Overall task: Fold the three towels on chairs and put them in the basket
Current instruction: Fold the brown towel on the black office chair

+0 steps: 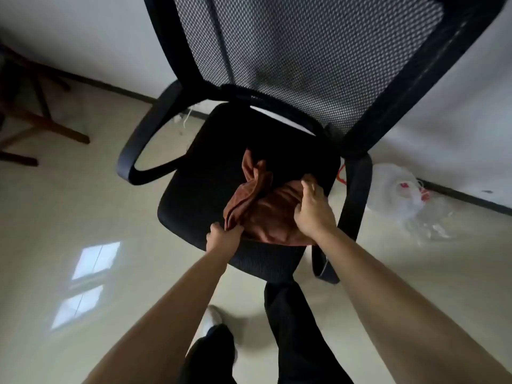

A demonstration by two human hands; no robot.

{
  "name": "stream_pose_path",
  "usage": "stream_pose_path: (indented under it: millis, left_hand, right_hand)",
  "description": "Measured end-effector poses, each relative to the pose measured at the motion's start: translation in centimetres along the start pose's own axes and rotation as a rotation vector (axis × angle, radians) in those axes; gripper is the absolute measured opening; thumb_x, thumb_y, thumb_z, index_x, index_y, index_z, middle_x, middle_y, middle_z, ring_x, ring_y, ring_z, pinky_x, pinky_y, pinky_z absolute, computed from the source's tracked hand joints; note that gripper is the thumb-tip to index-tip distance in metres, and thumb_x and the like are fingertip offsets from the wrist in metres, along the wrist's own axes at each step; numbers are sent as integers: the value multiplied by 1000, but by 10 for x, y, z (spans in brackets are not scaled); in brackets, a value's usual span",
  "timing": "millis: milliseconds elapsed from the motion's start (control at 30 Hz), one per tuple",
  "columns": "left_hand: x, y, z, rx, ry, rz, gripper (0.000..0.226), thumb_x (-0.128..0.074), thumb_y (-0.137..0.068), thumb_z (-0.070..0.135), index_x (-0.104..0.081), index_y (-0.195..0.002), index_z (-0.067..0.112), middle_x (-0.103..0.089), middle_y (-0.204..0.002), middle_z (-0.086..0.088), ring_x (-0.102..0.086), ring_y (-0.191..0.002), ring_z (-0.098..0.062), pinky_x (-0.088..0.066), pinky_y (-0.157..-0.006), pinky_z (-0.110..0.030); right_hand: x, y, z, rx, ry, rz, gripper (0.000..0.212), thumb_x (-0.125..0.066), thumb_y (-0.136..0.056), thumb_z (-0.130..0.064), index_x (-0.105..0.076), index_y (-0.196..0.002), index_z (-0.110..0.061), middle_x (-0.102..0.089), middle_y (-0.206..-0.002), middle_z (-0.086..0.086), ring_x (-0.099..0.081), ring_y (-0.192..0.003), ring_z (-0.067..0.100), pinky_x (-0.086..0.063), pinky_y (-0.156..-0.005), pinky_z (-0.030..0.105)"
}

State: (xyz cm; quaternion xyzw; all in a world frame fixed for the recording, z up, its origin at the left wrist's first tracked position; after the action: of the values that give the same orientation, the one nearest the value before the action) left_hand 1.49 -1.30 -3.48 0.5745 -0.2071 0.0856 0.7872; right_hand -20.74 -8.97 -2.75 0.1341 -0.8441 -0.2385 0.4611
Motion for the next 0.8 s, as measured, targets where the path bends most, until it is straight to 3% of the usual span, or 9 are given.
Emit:
stream_pose_path:
  millis: [133, 267, 333, 400, 467, 600, 667, 700, 800]
  left_hand:
    - [-49, -35, -33, 268, 288, -98, 63, -70, -77, 43, -54, -128, 8, -61, -109, -11, -60, -94, -29, -52, -78, -37]
    - [-80, -57, -51, 337, 423, -80, 72, -76, -69, 50, -52, -125, 11, -65, -104, -12, -66, -88, -28, -59, -60, -37]
    - [-78, -66, -43, 262, 445, -44, 42, -69, -86, 35, -56, -116, 9, -57, -81, -5, -55, -64, -18, -47, -49, -26]
    - [-60, -75, -29, 133, 453, 43, 16, -57, -93, 23, -58, -105, 12, -56, -79, -7, -51, -60, -18, -41, -50, -27]
    - [-27, -87, -13, -3, 483, 159, 10, -52, -89, 21, -59, -88, 15, -61, -79, -12, -57, -65, -25, -42, -52, -30]
    - [63, -115, -6, -137, 326, 438, 27, -52, -70, 41, -62, -62, 17, -59, -65, -12, -56, -63, -25, -51, -59, -48]
    - [86, -112, -5, -167, 329, 488, 25, -58, -79, 42, -62, -73, 17, -62, -79, -10, -59, -73, -23, -55, -71, -46]
    - [91, -109, -9, -172, 347, 489, 25, -61, -85, 42, -63, -89, 17, -63, -89, -7, -60, -82, -23, -54, -77, -40]
    - [79, -103, -39, -165, 247, 396, 63, -60, -83, 59, -56, -117, 7, -64, -105, -10, -62, -96, -27, -52, -86, -40]
  right_hand:
    - [-14, -54, 31, -210, -96, 87, 68, -53, -97, -25, -21, -156, -16, -34, -154, 15, -39, -139, 36, -40, -109, 50]
    - [-29, -78, 45, -427, -159, 143, 75, -53, -98, -39, -16, -157, -11, -33, -155, 17, -39, -138, 38, -37, -110, 52]
    - [-31, -84, 47, -445, -110, 167, 68, -51, -99, -42, -25, -154, -11, -40, -150, 16, -41, -135, 39, -37, -107, 50]
    - [-37, -86, 45, -393, -82, 157, 53, -51, -98, -41, -46, -143, -14, -55, -138, 12, -49, -128, 36, -40, -103, 44]
    - [-53, -83, 41, -363, -212, 57, 42, -60, -93, -39, -60, -128, -16, -66, -124, 8, -61, -116, 30, -46, -94, 37]
    - [-98, -54, 19, -317, -338, -354, 37, -73, -81, -34, -66, -113, -19, -73, -107, 4, -70, -97, 24, -55, -80, 33]
    - [-115, -35, 8, -263, -280, -514, 34, -71, -85, -35, -66, -111, -14, -74, -99, 8, -73, -90, 26, -53, -66, 30]
    - [-121, -27, 4, -247, -269, -531, 32, -69, -87, -35, -66, -110, -13, -74, -97, 8, -73, -87, 25, -52, -64, 29]
    - [-135, -12, 8, -273, -298, -442, 32, -68, -88, -36, -61, -112, -16, -73, -97, 0, -74, -80, 18, -56, -72, 32]
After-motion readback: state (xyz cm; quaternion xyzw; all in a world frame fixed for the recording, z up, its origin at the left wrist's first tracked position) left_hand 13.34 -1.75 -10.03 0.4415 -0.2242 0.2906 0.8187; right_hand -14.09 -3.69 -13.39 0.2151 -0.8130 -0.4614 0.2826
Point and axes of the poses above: each hand's wrist, its own y-axis away from the middle knuckle, its own x-axis out of the back of the hand, z = x × y, the point moved 4 cm from there along -y, towards the middle knuckle
